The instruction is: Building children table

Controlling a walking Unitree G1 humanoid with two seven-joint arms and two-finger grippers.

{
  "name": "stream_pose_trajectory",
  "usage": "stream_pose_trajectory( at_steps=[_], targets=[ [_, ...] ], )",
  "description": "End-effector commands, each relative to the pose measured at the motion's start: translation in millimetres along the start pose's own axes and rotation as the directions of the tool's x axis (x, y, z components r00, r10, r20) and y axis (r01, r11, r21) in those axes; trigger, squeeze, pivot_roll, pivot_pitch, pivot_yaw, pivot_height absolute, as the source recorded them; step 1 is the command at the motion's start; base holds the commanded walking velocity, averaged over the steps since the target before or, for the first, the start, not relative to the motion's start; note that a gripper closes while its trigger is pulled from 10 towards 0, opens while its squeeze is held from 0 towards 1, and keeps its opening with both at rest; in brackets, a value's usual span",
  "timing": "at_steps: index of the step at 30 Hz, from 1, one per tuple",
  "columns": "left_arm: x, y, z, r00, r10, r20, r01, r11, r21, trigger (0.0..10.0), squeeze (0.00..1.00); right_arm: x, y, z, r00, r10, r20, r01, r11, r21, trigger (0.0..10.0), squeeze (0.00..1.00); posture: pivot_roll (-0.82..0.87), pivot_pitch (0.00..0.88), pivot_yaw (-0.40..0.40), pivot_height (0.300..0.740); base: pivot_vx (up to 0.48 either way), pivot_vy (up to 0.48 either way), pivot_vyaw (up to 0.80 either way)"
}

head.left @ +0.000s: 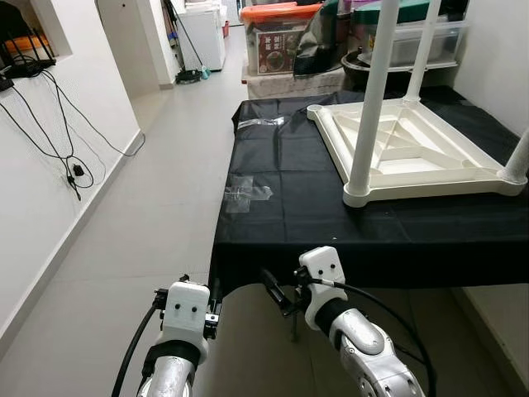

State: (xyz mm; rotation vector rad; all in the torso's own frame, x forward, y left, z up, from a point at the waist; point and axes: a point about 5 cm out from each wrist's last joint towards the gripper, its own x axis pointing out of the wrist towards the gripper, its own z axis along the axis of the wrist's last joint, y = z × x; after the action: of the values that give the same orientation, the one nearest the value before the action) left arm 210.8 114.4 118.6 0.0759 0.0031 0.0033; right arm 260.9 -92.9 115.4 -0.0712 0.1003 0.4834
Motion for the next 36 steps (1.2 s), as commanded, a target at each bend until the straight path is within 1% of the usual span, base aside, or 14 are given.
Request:
stream_pose_trajectory(
  at_steps=[1, 3, 7, 12, 36],
  targets=[
    [-1.6, -0.2, -0.3, 1.000, 0.021, -0.013, -0.022, 1.000, -0.020, 10.0, 0.00, 1.6, 5.6, 1.2, 1.000, 0.014, 0.012, -0.014, 1.000, -0.006, 10.0, 0.00, -0.09, 0.000, 0.063, 0.740, 0.000, 0.000, 0.80],
    [-1.9, -0.9, -0.2, 1.000, 0.008, -0.012, -0.008, 1.000, -0.008, 10.0, 0.00, 2.2, 2.2, -0.5, 1.000, -0.019, 0.009, 0.019, 0.999, 0.028, 10.0, 0.00, -0.08, 0.000, 0.063, 0.740, 0.000, 0.000, 0.00],
    [-2.5, -1.2, 0.0, 1.000, 0.012, -0.011, -0.012, 1.000, -0.013, 10.0, 0.00, 1.7, 0.8, -0.4, 1.000, -0.022, 0.009, 0.022, 0.999, 0.033, 10.0, 0.00, -0.07, 0.000, 0.050, 0.740, 0.000, 0.000, 0.00],
    [-3.0, -2.4, 0.1, 1.000, 0.006, -0.009, -0.006, 1.000, -0.020, 10.0, 0.00, 1.6, 1.6, 0.1, 1.000, -0.014, 0.016, 0.013, 1.000, 0.028, 10.0, 0.00, -0.07, 0.000, 0.049, 0.740, 0.321, 0.000, 0.00],
    [-2.9, -2.6, -0.3, 1.000, -0.002, -0.013, 0.002, 1.000, -0.023, 10.0, 0.00, 4.6, -1.2, 1.1, 0.999, -0.038, 0.029, 0.037, 0.999, 0.027, 10.0, 0.00, -0.06, 0.000, 0.049, 0.740, 0.361, 0.000, 0.00]
  ],
)
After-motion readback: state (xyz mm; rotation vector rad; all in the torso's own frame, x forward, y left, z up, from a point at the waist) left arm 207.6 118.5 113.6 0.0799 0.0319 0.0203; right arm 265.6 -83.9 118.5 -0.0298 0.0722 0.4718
